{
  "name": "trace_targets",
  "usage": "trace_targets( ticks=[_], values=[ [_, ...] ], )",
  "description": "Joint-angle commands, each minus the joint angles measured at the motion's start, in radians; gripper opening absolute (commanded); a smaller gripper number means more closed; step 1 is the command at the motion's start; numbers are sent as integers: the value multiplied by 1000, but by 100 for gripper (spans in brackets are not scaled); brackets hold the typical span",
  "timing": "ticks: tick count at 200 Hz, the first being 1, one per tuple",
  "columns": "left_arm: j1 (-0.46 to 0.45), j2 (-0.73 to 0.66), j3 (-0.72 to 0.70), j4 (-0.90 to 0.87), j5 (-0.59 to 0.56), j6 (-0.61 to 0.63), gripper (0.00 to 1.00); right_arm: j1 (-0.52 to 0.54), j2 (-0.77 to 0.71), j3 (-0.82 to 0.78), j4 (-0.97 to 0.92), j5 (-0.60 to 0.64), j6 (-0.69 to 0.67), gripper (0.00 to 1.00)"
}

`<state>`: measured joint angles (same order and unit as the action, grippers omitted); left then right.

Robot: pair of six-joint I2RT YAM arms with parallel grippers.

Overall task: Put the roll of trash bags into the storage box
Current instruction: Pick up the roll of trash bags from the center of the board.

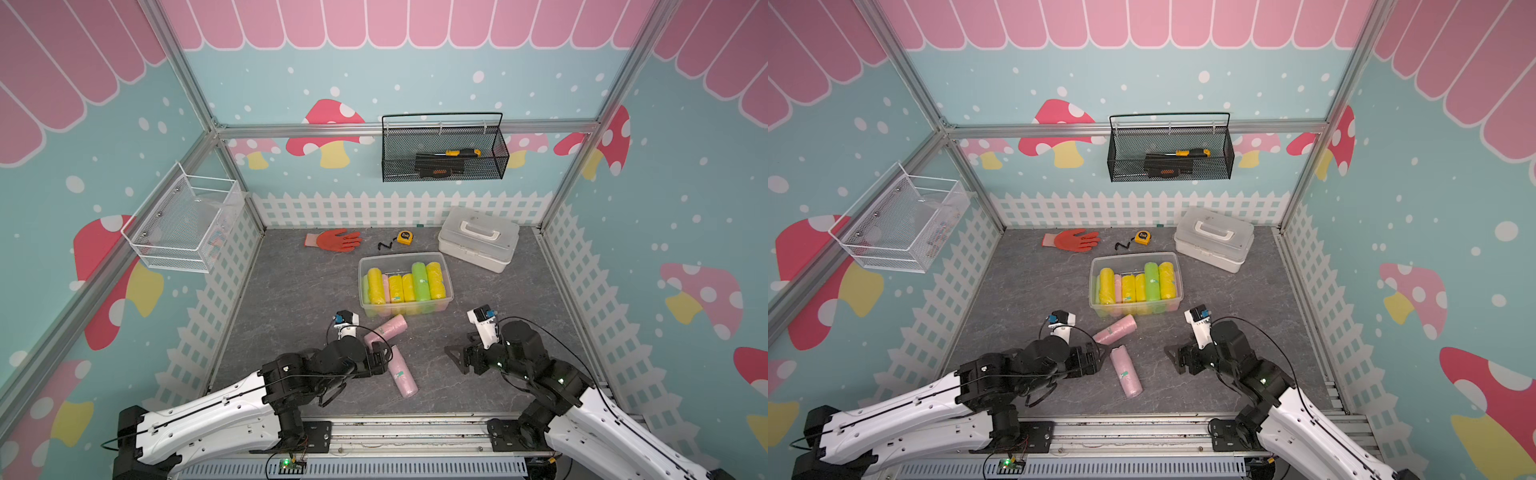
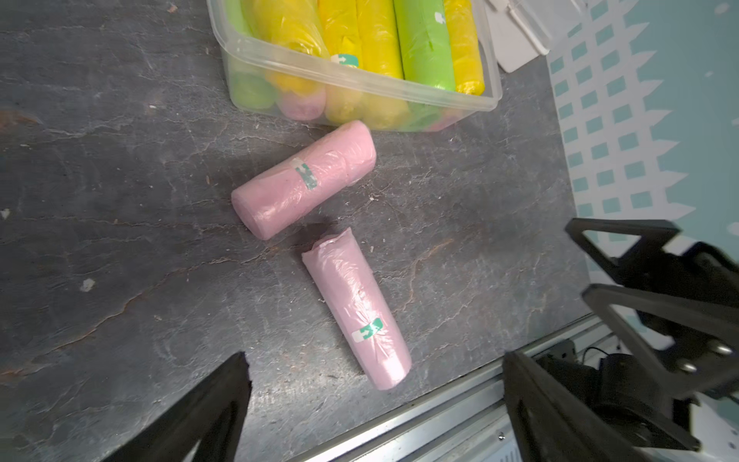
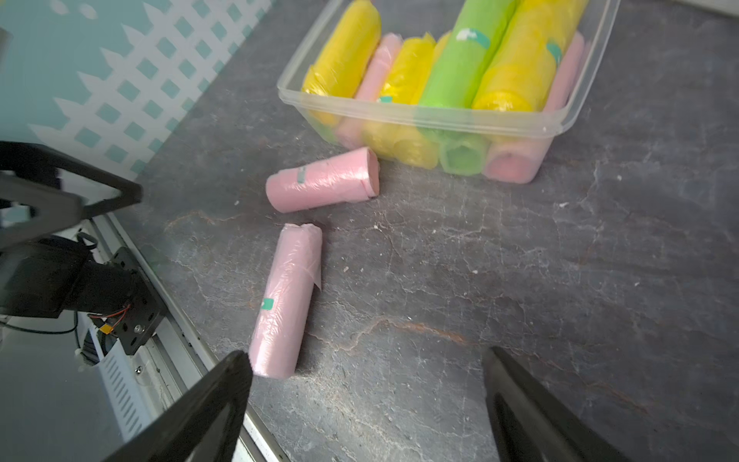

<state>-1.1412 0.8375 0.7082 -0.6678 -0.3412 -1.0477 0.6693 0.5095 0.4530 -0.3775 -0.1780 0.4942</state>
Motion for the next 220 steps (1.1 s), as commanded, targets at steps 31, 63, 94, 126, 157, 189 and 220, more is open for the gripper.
trace_targets(
  ticks=[31,63,94,126,157,189,220],
  values=[
    [-118,82,-158,229,-163,-192,99,3,-301,-80,-60,-11,-32,95],
    [-126,7,-306,388,-213,-240,99,3,-302,-132,-79,86,-17,96],
    [-127,11,-270,285,-252,-282,99,3,-291,-147,-61,66,-18,97],
    [-130,132,-277,407,-179,-292,99,3,-320,-169,-64,49,-4,97],
    [-150,259,-223,404,-167,-341,99,3,-354,-211,-51,31,14,97],
    [-159,401,-61,194,-179,-419,99,2,-365,-193,-97,122,56,96],
    [-157,554,108,24,-146,-429,95,3,-327,-192,-103,156,76,97]
  ],
)
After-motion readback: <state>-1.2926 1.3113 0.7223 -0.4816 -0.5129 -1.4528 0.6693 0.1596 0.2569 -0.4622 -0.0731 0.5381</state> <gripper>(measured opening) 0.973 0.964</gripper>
